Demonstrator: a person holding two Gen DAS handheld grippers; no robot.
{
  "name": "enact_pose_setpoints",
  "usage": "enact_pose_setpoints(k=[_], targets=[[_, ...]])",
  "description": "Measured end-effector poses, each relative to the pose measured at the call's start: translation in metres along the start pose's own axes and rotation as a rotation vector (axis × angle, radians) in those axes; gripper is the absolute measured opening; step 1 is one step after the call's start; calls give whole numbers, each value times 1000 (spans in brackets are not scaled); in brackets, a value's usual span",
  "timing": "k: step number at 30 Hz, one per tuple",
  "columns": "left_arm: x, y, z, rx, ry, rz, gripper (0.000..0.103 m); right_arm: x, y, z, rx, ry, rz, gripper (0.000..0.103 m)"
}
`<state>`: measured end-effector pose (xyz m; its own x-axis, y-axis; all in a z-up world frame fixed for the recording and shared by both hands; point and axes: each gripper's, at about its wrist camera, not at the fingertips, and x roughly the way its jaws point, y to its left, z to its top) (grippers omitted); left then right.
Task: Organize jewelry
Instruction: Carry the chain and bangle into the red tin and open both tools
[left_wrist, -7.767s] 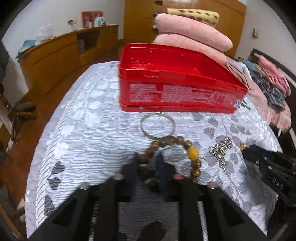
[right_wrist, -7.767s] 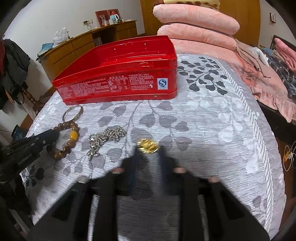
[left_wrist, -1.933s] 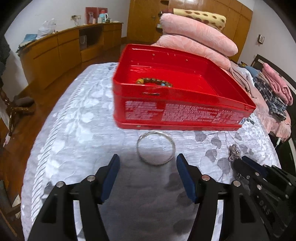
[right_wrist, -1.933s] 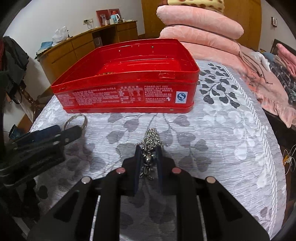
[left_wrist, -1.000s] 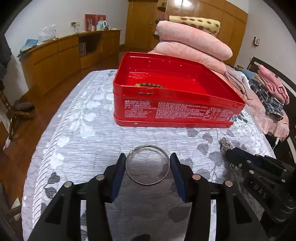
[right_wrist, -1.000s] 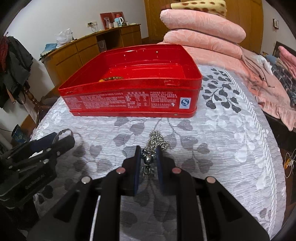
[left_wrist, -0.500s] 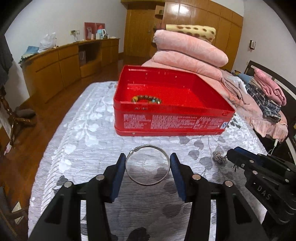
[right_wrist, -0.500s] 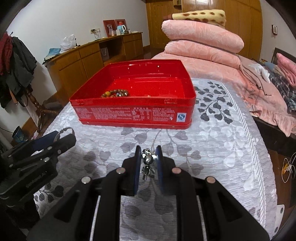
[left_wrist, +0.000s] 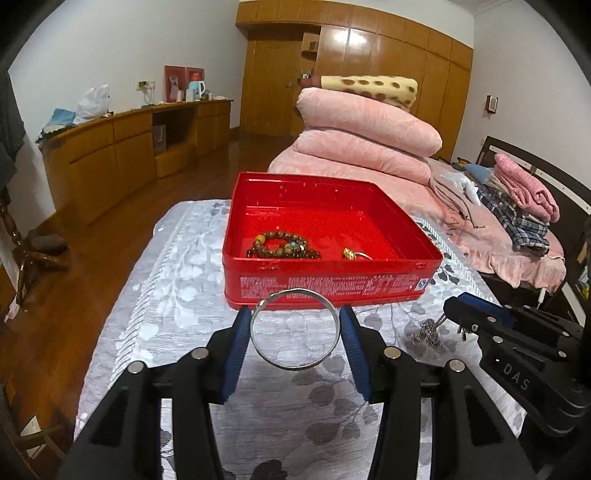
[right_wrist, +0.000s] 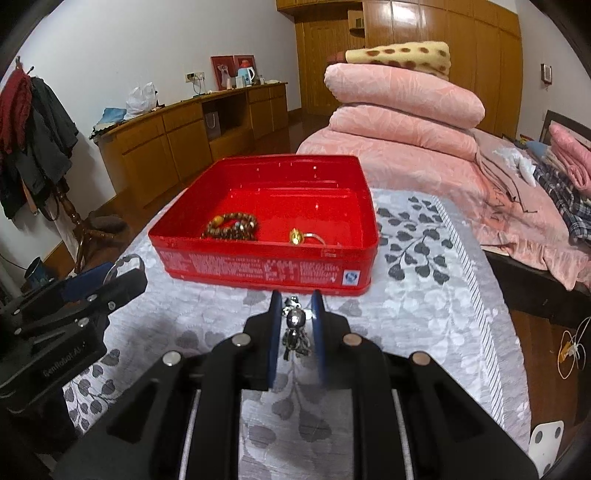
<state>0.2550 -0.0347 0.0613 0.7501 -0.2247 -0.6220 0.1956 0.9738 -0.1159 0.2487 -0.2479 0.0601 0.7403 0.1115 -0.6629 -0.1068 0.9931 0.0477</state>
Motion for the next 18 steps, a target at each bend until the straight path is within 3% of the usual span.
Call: enact_pose_setpoints(k=[9, 18], targets=[[-1, -2, 24, 3, -44, -12, 48, -2, -5, 28, -15, -38, 8, 15], [21, -5, 80, 7, -77, -21, 48, 11, -15, 79, -10, -68, 36, 15]])
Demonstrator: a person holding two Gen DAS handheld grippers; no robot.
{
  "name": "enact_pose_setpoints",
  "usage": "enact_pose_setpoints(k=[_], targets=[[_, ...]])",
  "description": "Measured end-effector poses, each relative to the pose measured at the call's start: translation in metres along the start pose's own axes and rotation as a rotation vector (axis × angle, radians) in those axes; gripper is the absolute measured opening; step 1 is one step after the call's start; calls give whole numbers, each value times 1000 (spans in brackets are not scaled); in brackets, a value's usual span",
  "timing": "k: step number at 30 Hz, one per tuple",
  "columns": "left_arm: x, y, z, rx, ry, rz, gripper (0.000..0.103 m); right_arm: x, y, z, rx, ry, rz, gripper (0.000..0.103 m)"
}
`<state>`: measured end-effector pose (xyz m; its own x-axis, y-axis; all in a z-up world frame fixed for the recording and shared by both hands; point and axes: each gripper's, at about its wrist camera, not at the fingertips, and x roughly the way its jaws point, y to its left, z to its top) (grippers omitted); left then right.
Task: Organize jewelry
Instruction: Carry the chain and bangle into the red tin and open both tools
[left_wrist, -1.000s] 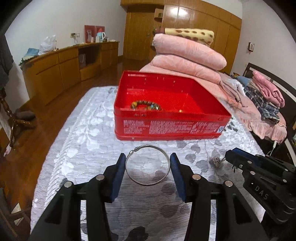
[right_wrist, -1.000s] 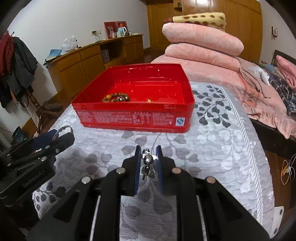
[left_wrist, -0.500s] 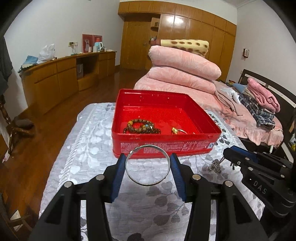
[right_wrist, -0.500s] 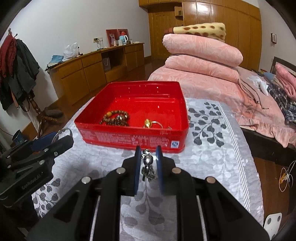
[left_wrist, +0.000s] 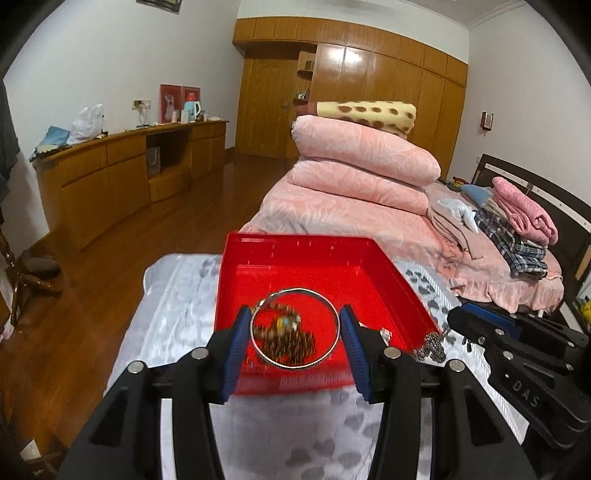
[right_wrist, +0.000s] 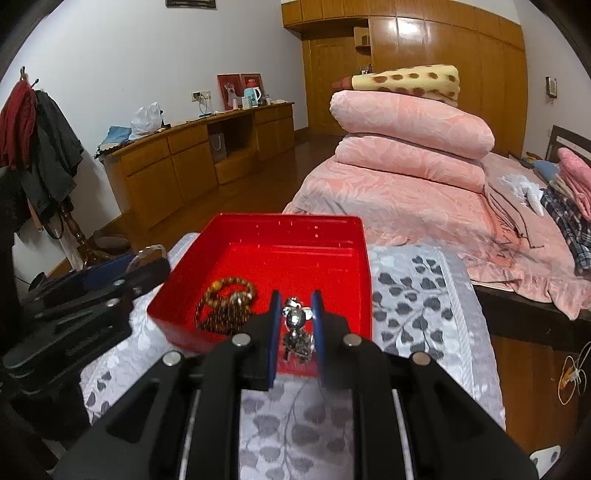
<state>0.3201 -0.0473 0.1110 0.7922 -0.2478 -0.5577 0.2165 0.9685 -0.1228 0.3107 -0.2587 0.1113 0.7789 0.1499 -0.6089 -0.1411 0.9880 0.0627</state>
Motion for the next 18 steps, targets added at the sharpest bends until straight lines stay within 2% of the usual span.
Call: enact_pose_setpoints(k=[6, 11, 18], targets=[[41, -3, 22, 2, 53, 3, 49, 36, -10, 20, 26, 30, 19, 15], [80, -4, 23, -3, 106, 13, 49, 74, -16, 23, 51, 76, 21, 15], [112, -1, 17, -19, 138, 35, 49, 102, -22, 29, 71, 89, 22, 17]])
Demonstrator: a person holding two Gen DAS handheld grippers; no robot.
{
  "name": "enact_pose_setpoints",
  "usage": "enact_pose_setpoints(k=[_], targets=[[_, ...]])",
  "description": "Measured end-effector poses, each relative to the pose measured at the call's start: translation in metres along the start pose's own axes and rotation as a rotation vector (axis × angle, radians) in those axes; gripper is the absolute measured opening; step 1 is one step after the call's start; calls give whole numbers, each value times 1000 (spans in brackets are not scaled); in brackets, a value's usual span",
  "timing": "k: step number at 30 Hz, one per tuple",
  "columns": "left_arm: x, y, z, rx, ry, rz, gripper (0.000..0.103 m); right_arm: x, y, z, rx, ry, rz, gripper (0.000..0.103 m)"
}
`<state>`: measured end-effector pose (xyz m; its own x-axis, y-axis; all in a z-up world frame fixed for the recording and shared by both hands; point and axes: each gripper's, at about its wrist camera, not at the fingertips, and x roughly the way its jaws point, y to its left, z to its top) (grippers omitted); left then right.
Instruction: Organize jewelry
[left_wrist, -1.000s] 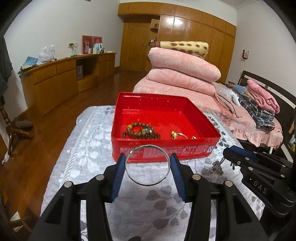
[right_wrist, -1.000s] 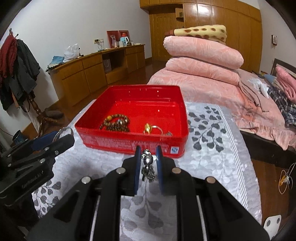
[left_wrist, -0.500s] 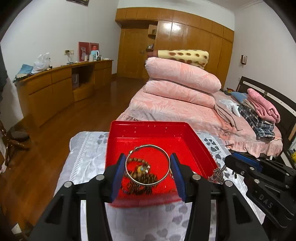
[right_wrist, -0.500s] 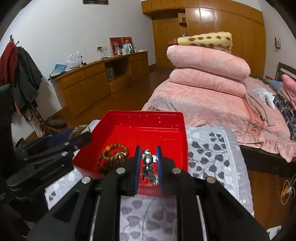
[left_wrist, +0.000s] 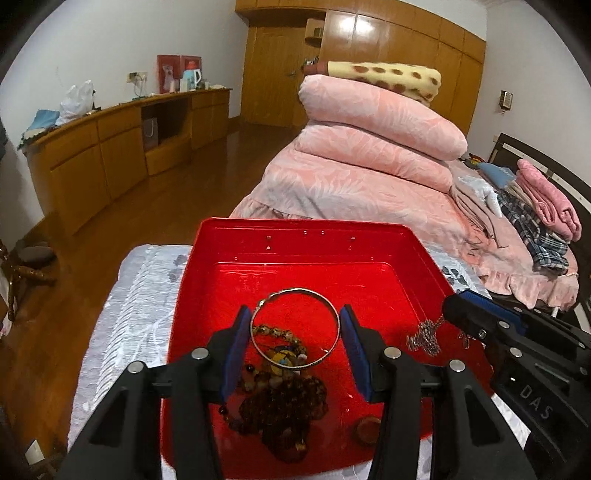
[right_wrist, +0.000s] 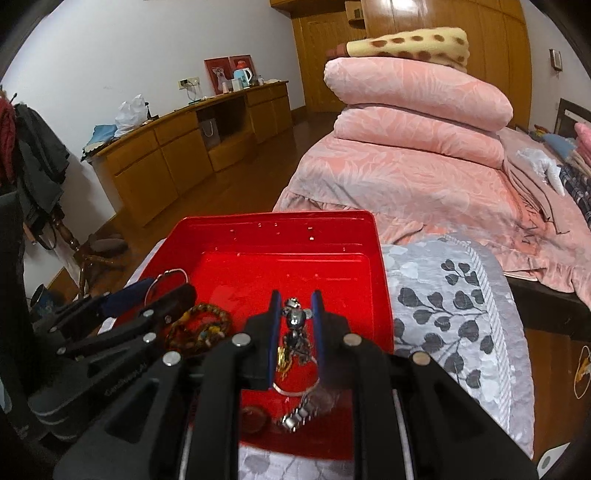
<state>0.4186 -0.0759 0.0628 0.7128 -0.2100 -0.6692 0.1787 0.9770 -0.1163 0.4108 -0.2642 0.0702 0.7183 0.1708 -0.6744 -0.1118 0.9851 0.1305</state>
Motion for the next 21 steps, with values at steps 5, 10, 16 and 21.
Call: enact_pose_setpoints(k=[5, 10, 16, 21], targets=[[12, 0, 9, -7, 11, 8, 54, 1, -2, 3, -12, -33, -24, 41], [10, 1, 12, -3, -6, 14, 65, -12, -4, 2, -12, -64, -44, 41], [-2, 5, 11, -6, -16, 18, 74, -33, -8, -3, -23, -103, -112, 55], [-23, 11, 4, -8, -49, 27, 79, -52, -18, -16, 0, -126, -125, 64]])
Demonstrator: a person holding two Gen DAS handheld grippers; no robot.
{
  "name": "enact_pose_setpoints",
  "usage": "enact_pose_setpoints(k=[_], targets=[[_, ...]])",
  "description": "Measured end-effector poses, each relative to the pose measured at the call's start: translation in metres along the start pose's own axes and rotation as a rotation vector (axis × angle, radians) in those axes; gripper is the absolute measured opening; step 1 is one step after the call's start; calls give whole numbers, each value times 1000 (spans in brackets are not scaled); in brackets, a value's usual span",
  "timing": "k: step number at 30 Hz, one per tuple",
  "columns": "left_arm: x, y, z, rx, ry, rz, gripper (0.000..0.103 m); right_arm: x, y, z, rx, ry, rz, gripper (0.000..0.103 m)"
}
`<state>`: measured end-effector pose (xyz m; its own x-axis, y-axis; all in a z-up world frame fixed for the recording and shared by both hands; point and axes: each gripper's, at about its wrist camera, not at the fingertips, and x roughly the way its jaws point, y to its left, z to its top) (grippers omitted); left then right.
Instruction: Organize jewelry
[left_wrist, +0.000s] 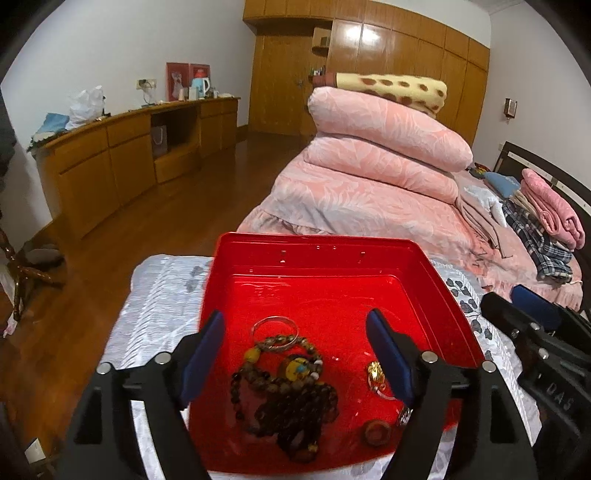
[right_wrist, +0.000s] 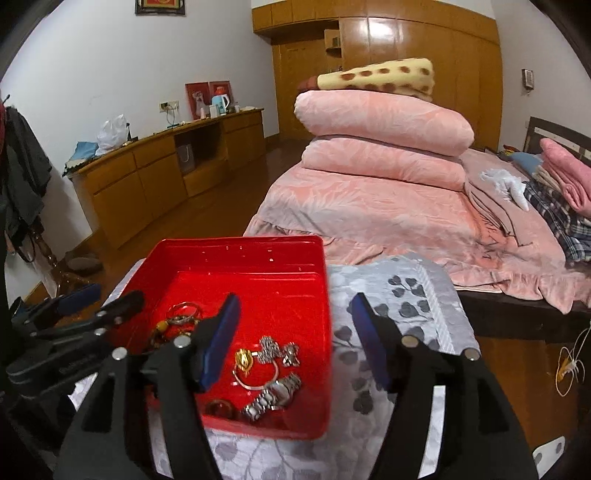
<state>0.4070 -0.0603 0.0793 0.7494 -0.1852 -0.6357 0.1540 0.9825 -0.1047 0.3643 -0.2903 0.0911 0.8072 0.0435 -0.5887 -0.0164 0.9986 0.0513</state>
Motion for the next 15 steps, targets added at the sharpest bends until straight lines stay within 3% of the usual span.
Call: enact_pose_setpoints(k=[15], targets=[[-73, 8, -62, 16, -57, 16, 94, -68, 9, -69, -26, -41, 11, 93]])
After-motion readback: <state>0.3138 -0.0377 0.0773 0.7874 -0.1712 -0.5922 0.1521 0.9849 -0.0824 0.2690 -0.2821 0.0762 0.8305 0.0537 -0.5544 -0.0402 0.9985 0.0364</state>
